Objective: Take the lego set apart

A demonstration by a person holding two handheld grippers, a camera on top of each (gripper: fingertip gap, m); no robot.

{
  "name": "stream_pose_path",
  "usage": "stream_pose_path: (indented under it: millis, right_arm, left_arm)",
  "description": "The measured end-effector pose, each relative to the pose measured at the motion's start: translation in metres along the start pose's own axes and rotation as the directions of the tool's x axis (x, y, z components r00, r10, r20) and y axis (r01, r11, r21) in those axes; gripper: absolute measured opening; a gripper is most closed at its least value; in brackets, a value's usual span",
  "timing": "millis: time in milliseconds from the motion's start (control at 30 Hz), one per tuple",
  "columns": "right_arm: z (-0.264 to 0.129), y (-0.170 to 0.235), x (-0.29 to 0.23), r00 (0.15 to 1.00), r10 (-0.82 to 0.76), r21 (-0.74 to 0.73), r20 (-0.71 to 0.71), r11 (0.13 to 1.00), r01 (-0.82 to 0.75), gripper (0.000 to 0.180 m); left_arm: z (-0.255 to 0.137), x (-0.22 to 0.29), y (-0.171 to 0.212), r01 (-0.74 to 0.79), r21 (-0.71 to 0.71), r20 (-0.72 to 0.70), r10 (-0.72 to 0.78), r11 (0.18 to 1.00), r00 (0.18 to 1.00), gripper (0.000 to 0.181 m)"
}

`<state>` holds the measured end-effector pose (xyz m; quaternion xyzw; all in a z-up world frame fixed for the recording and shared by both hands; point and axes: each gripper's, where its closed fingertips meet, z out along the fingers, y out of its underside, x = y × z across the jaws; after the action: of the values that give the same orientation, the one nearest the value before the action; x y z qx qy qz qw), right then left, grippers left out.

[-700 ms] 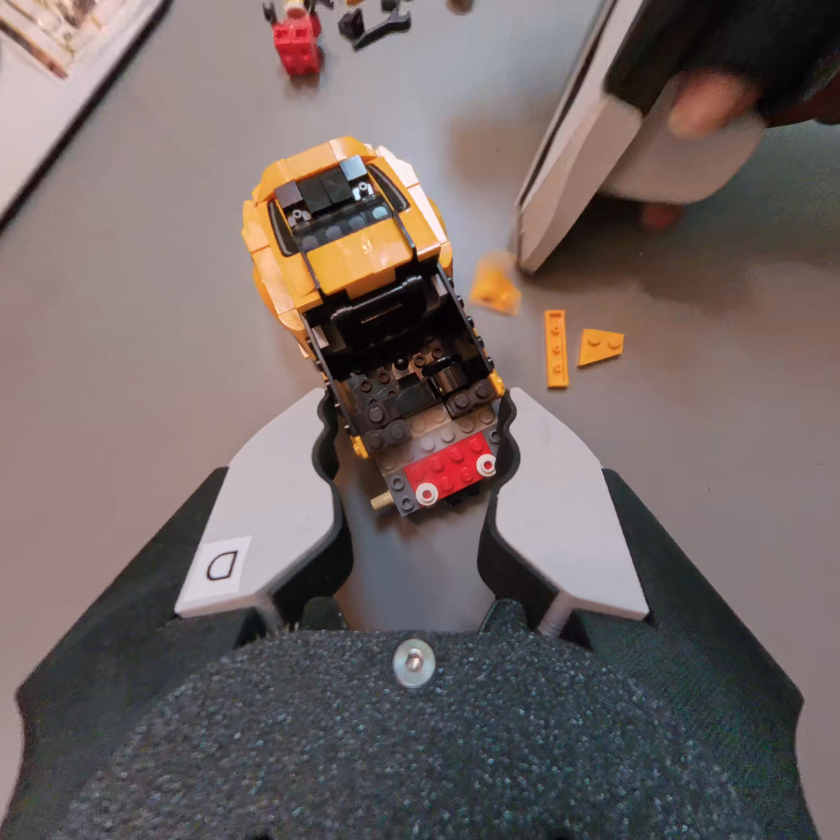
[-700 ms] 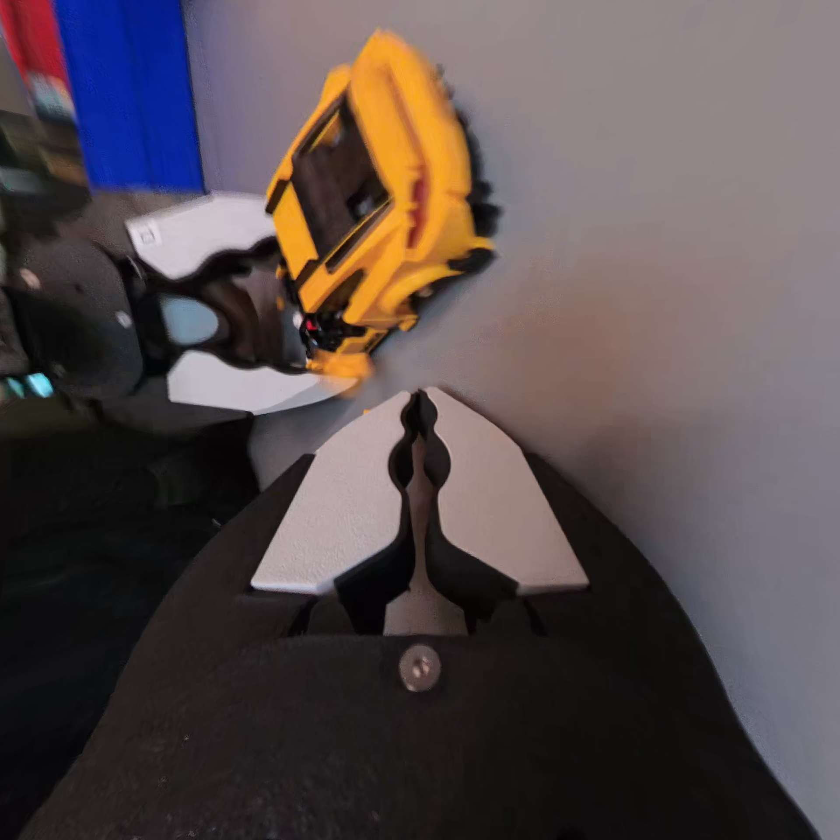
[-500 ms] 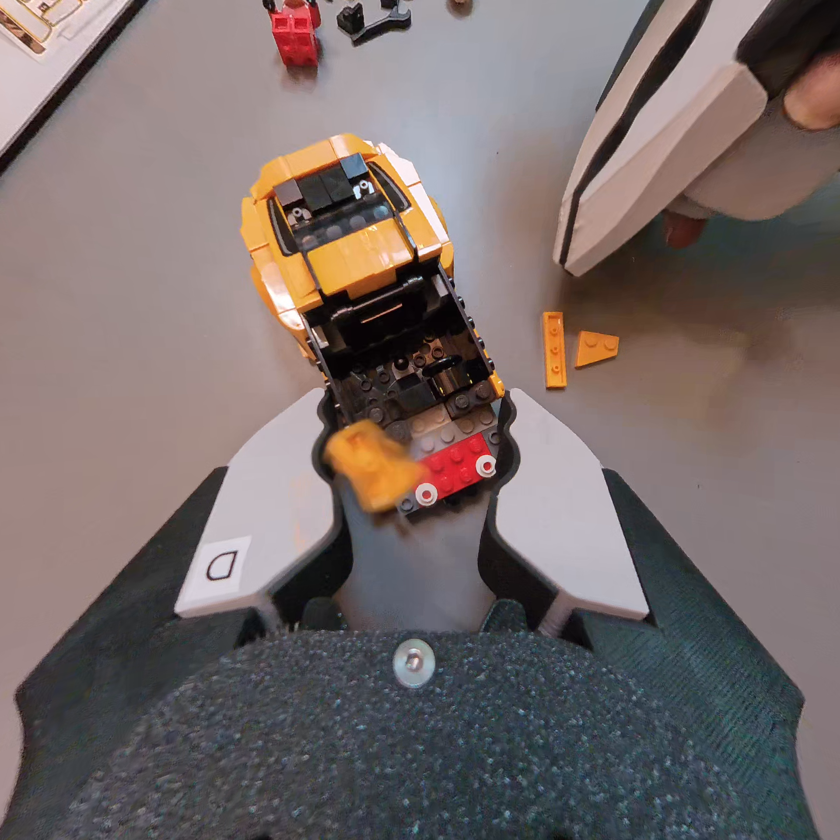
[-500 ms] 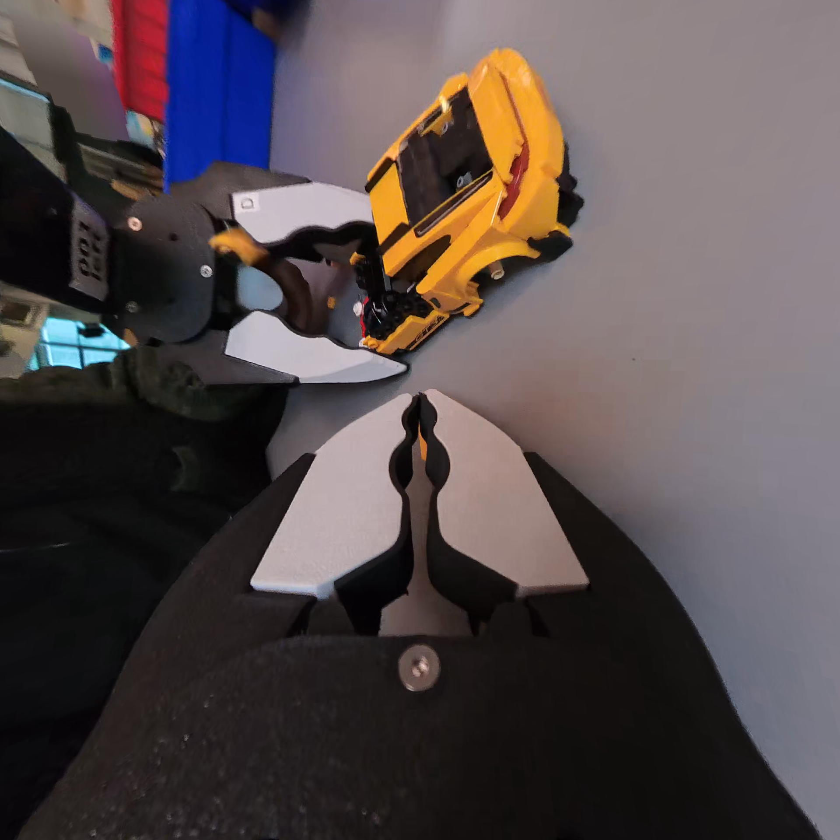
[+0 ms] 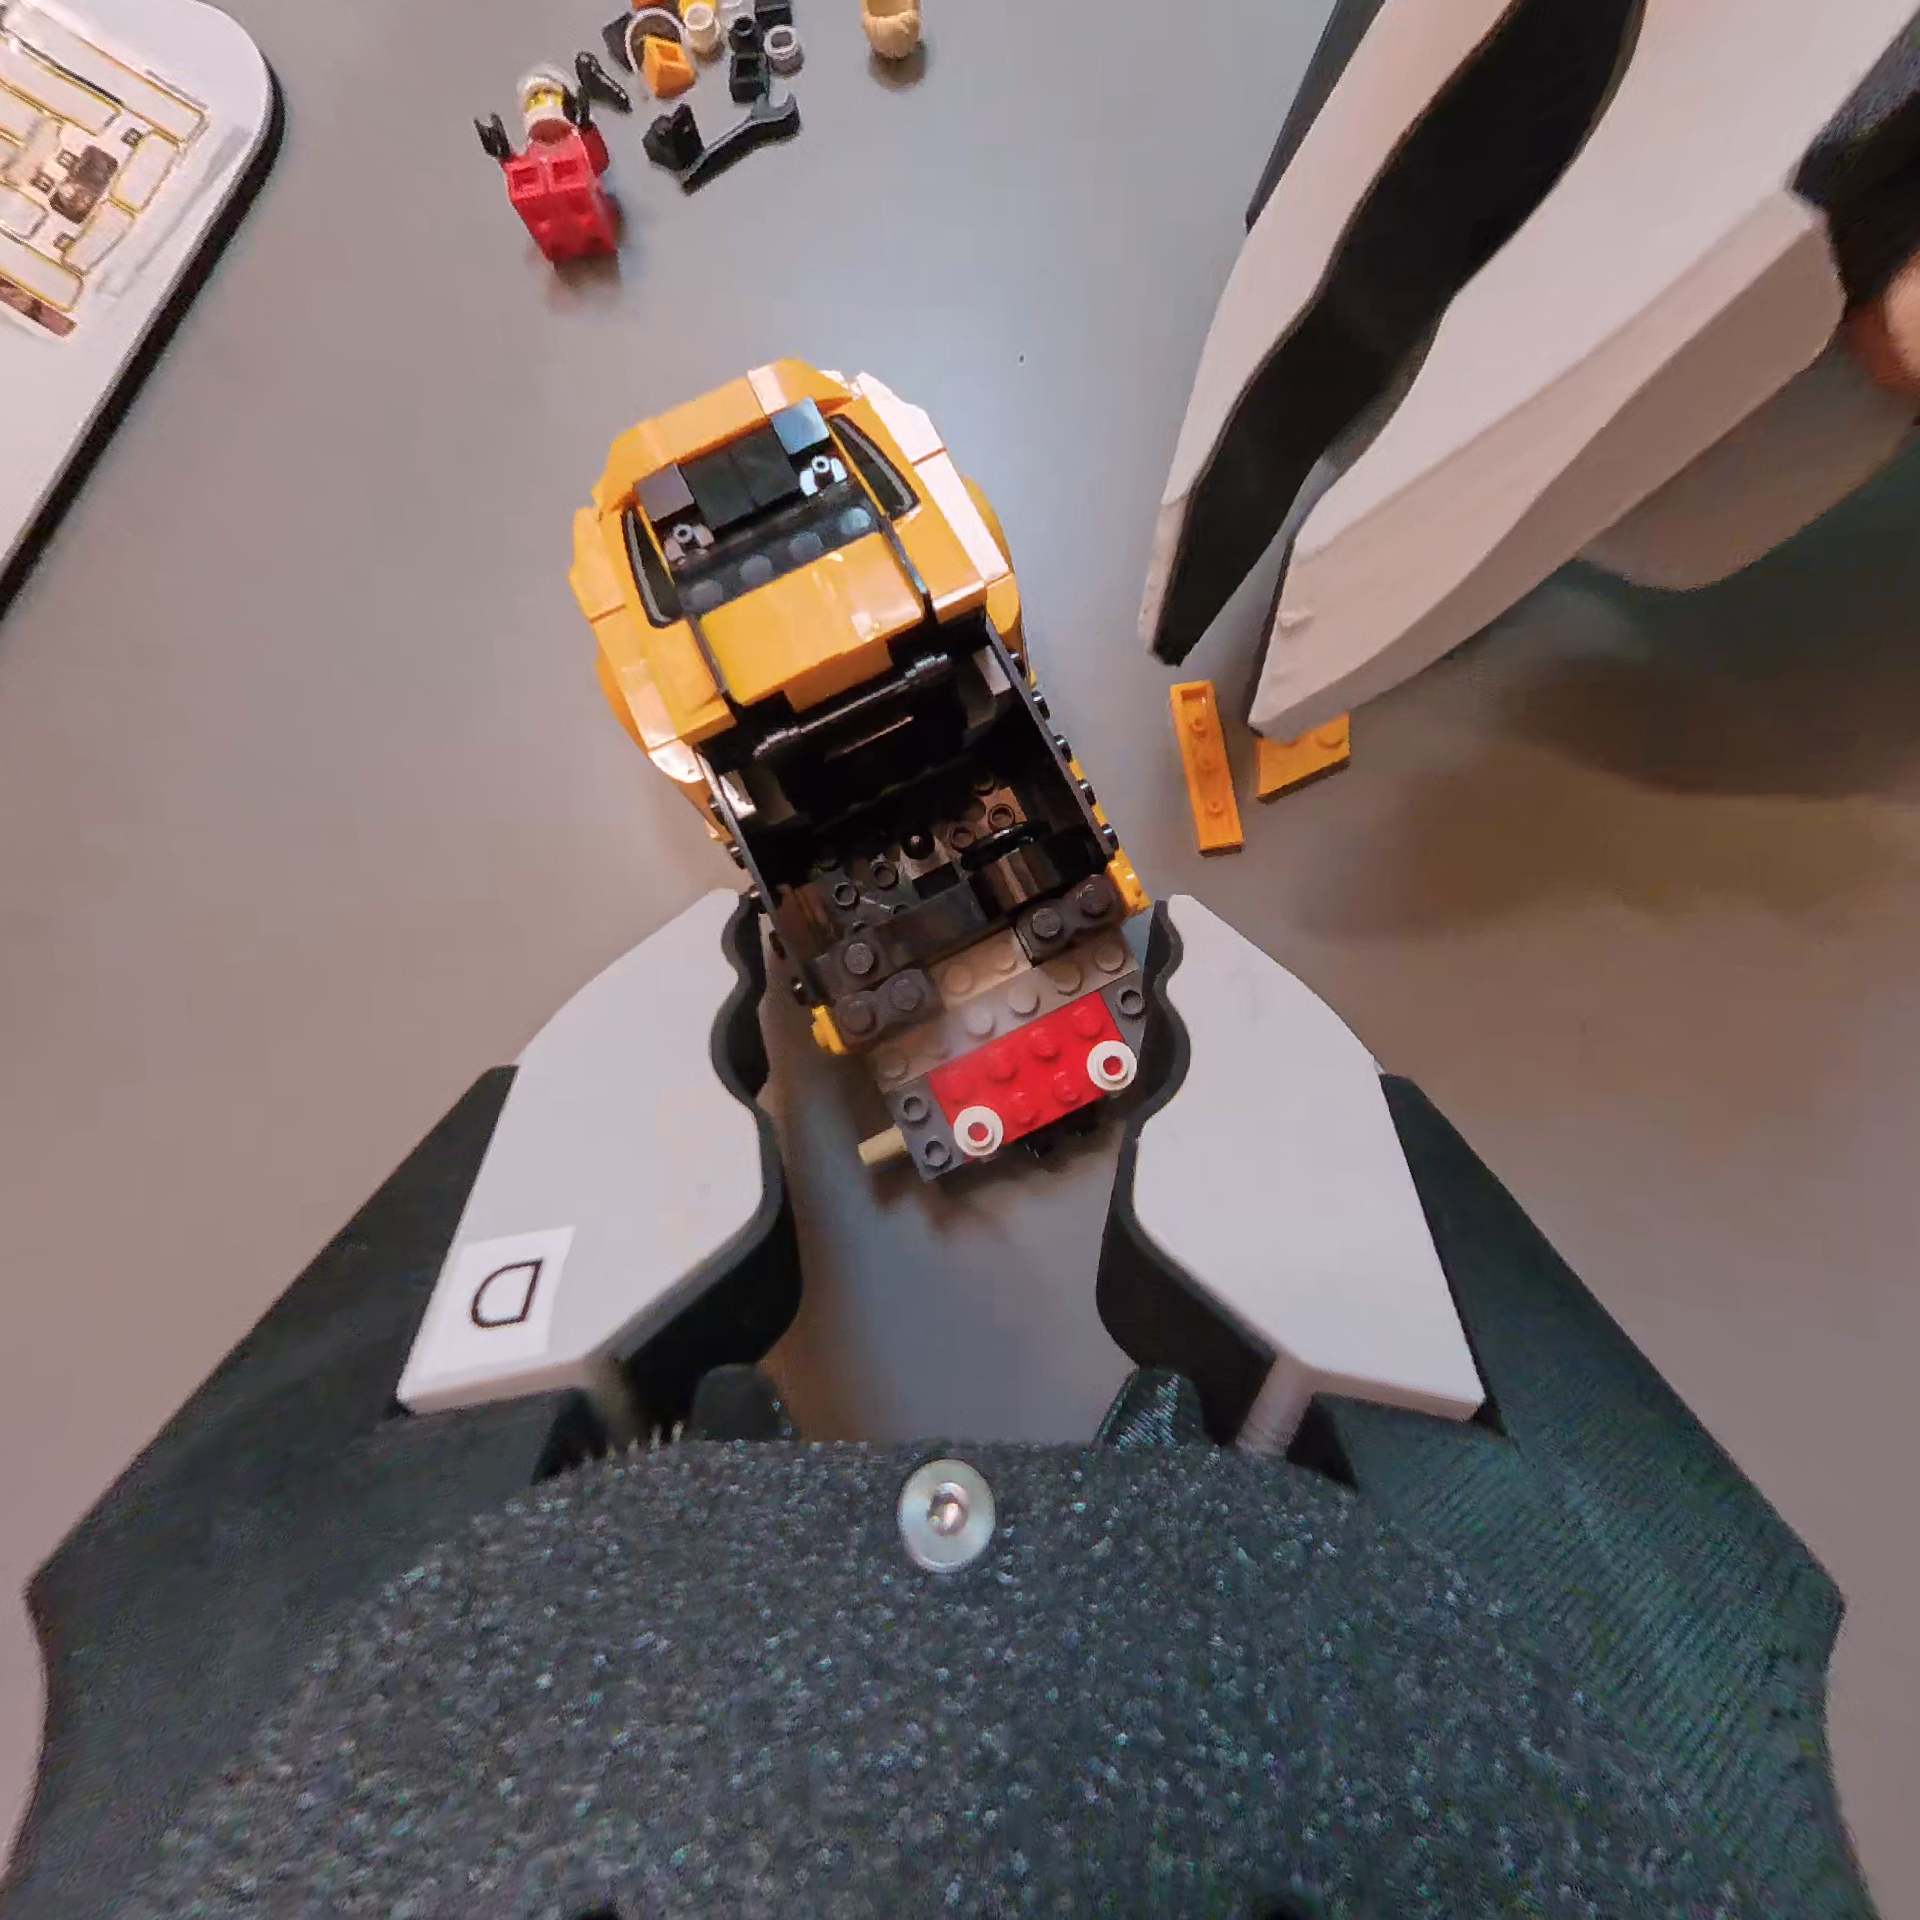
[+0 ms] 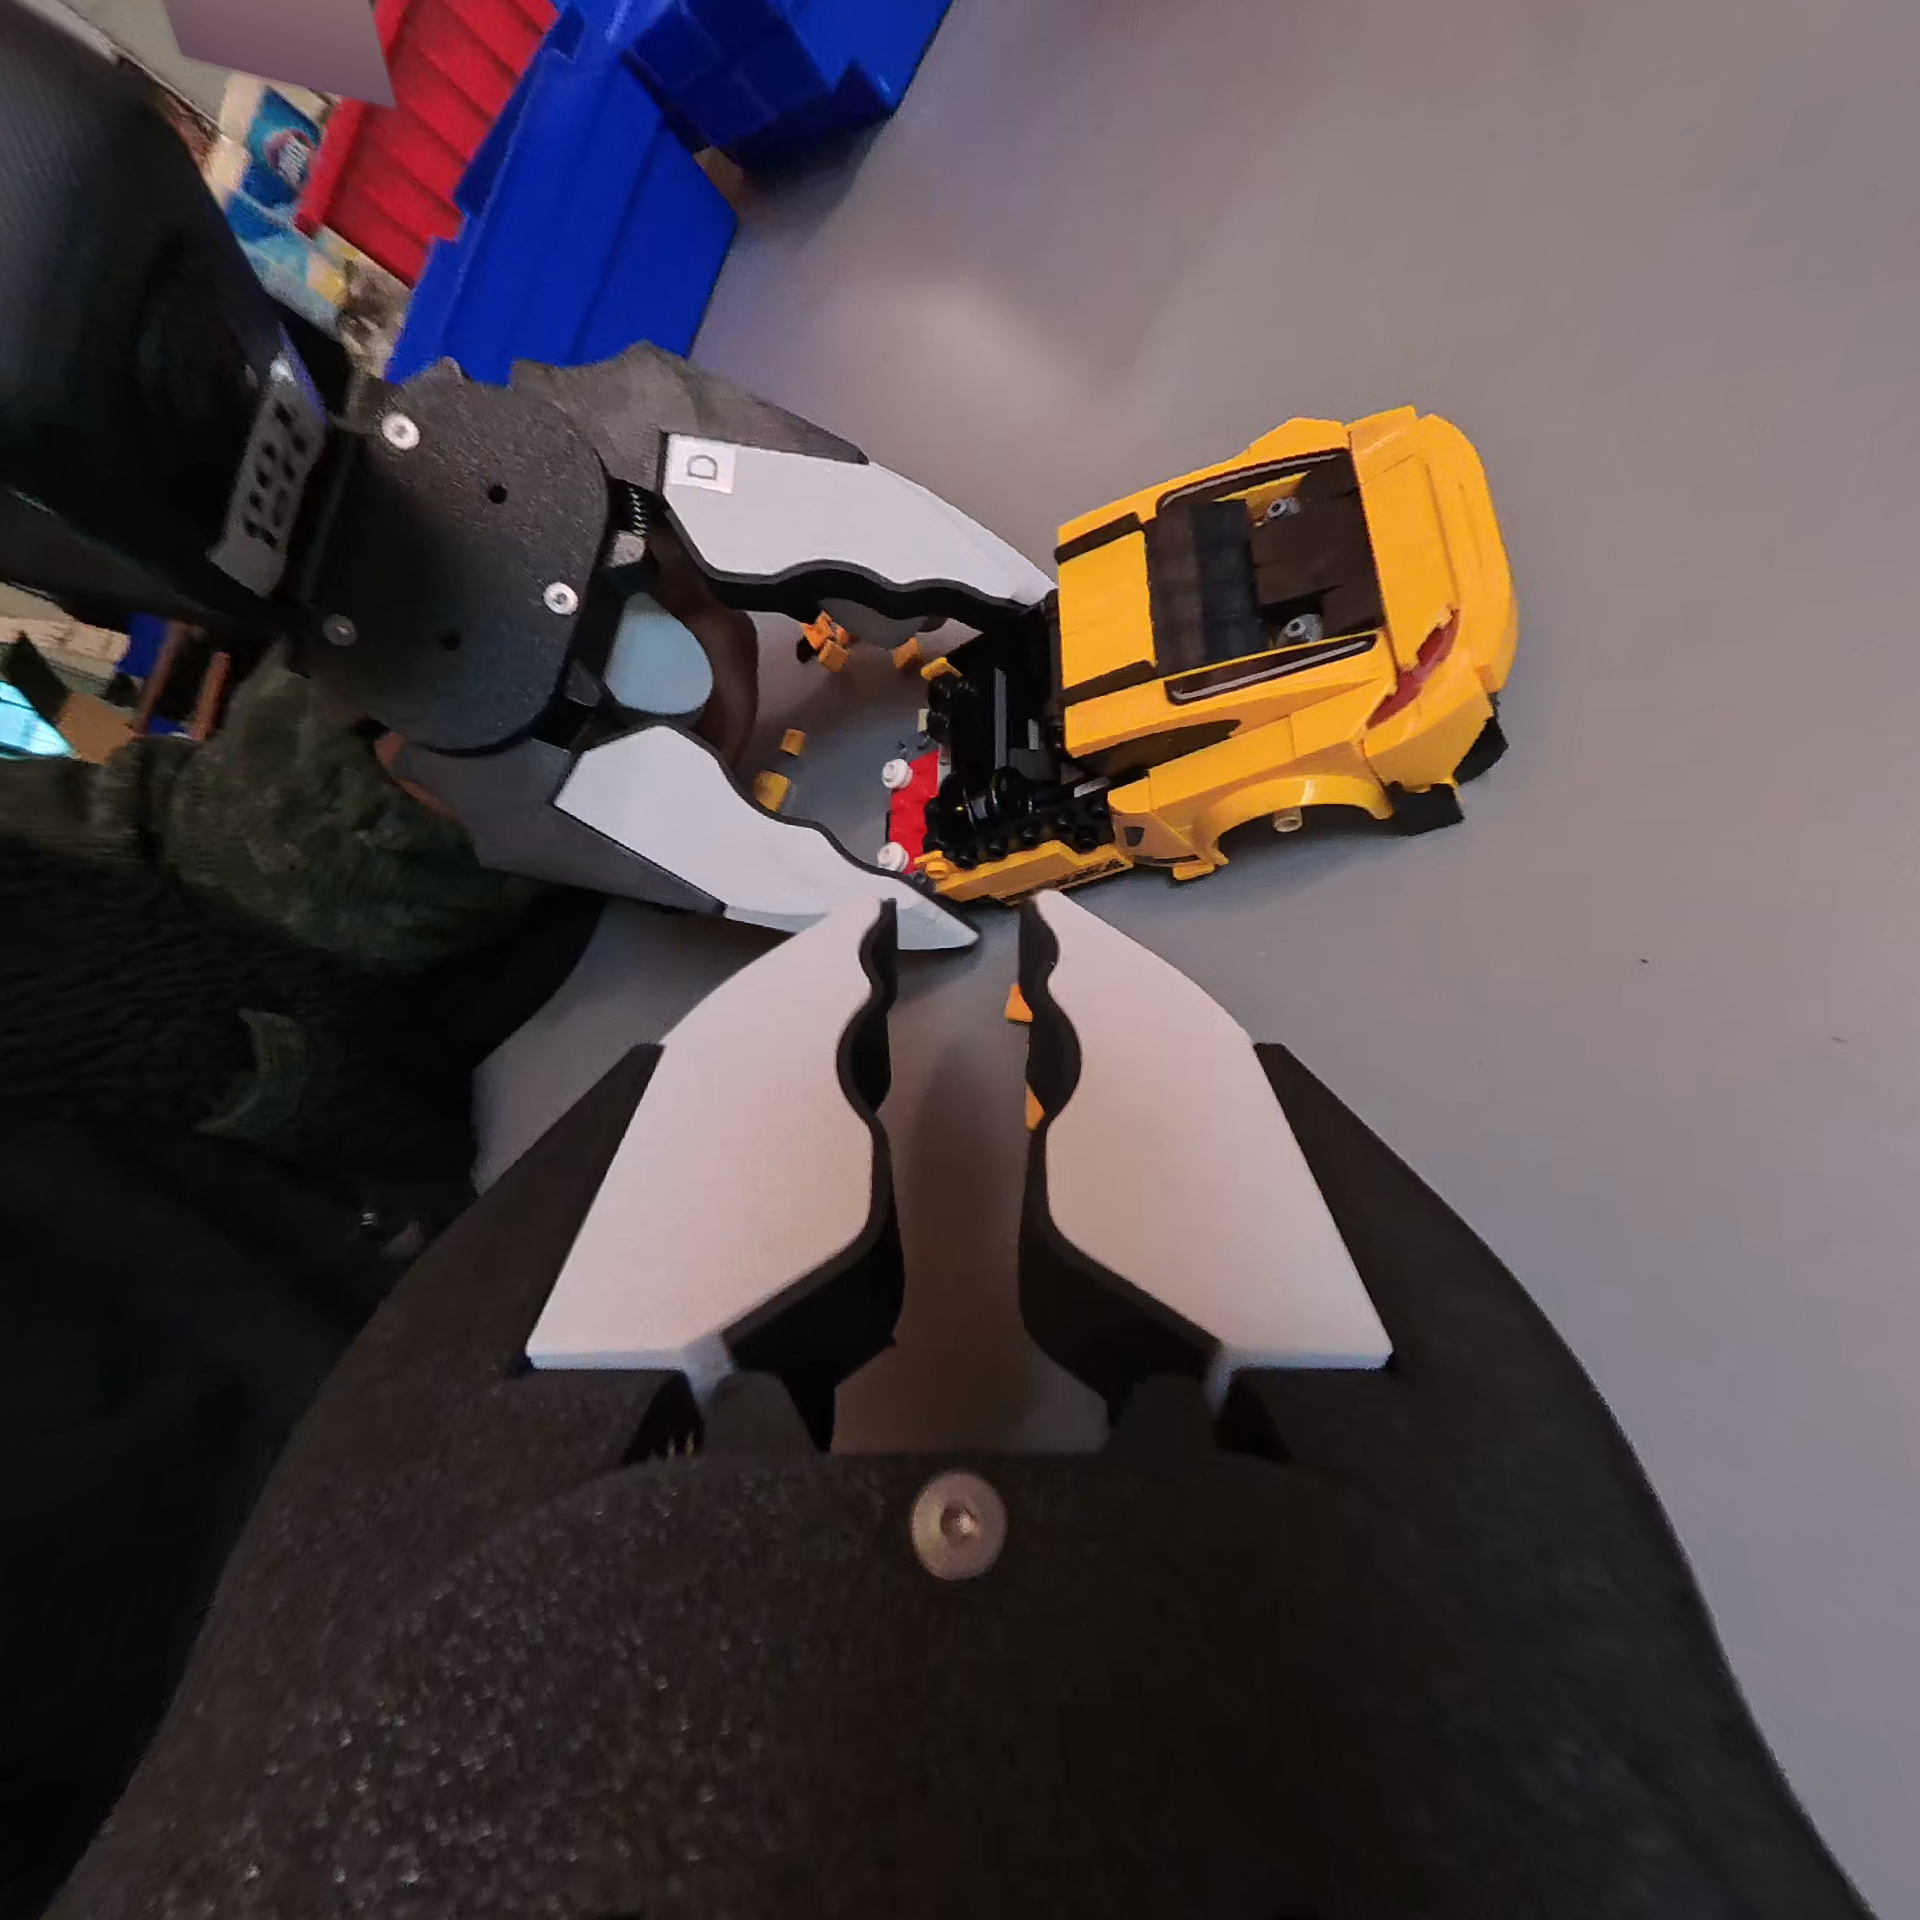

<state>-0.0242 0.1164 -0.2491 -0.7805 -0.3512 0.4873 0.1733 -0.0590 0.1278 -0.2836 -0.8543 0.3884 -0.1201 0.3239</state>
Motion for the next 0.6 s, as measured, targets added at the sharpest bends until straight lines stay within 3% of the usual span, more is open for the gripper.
stream_pose_path:
  millis: [233,600]
  right_arm:
    - [0.009,0.005,0.013,0.964,-0.171,-0.046,-0.202,0.985,0.165,0.023]
    - [0.021,0.009,0.007,0.792,-0.484,-0.168,-0.373,0.875,0.455,0.034]
  left_arm:
    - [-0.005,0.006,0.006,0.034,-0.033,-0.085,-0.037,0.999,0.996,0.071]
    - [-0.01,0.006,0.006,0.226,-0.02,-0.249,-0.223,0.974,0.942,0.056]
